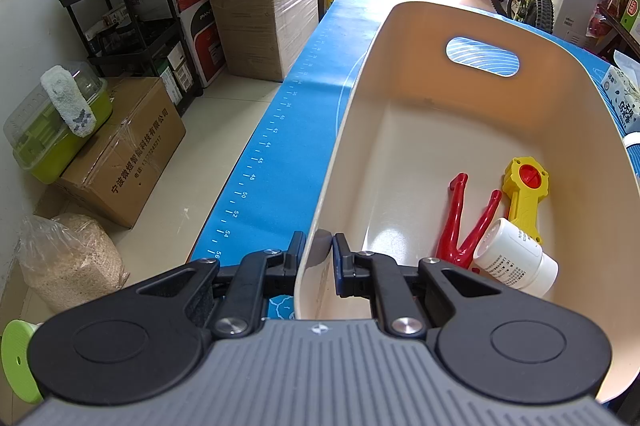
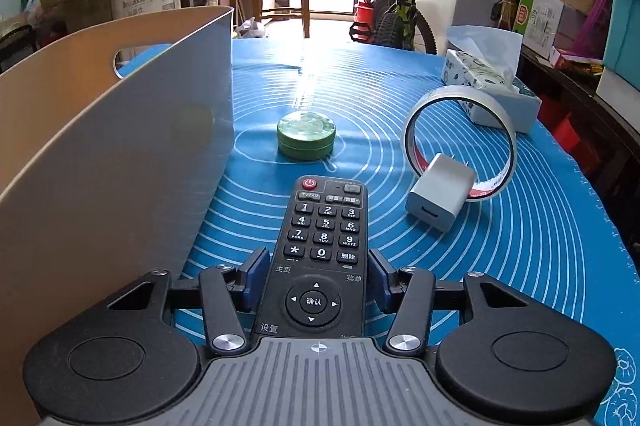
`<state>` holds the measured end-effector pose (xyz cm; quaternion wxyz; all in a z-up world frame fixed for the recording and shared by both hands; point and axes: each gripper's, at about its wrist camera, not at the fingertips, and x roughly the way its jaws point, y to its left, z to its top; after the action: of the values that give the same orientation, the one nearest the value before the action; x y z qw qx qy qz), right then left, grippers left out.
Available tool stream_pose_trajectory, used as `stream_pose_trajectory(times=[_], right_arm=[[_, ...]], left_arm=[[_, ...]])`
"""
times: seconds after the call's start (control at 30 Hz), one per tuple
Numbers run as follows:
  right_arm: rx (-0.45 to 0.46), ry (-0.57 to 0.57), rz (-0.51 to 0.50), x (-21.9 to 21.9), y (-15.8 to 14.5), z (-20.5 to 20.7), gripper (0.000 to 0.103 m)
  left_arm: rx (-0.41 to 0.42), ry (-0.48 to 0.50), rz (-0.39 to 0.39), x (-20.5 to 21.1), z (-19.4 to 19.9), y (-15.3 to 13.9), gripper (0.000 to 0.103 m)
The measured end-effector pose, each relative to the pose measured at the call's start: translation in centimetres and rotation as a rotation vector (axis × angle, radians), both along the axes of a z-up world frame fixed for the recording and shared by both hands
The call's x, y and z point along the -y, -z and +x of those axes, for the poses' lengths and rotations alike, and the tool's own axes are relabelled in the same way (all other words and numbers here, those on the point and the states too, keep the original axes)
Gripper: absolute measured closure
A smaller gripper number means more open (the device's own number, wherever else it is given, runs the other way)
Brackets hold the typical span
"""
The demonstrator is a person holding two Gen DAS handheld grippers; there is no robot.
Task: Organize rigid objects
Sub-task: 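Carry the black remote into the basket with the right tool and release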
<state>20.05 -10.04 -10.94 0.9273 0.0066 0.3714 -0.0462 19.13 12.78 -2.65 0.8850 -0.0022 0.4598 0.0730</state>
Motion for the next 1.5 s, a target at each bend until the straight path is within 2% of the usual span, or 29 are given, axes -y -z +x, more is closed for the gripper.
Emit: stream_pose_trajectory(times=[0.37,0.67,1.0,1.23,1.5], right_arm=[[0.033,0.003,0.035,0.9,-1.7,-0.6,0.049],[0.149,0.005,0.098,1.3,-7.3,-1.5,0.049],[0.22,-0.129,0.14,-3.0,-11.9,-2.1,0.049],[0.143,-0.288,0.136,-8.1,-11.7,-1.5,0.049],[-0.01,-0.43,0.072,-12.9,-9.0,-1.0,0.049]], left_arm=[[0.0,0.0,0.0,0.0,0.0,0.0,0.087],[0.001,0.0,0.001,0.1,0.0,0.0,0.087],[0.002,0.0,0.001,0.1,0.0,0.0,0.087],[0.002,0.001,-0.003,-0.1,-0.1,-0.3,0.087],[0.001,0.0,-0.006,-0.2,-0.1,-0.3,0.088]])
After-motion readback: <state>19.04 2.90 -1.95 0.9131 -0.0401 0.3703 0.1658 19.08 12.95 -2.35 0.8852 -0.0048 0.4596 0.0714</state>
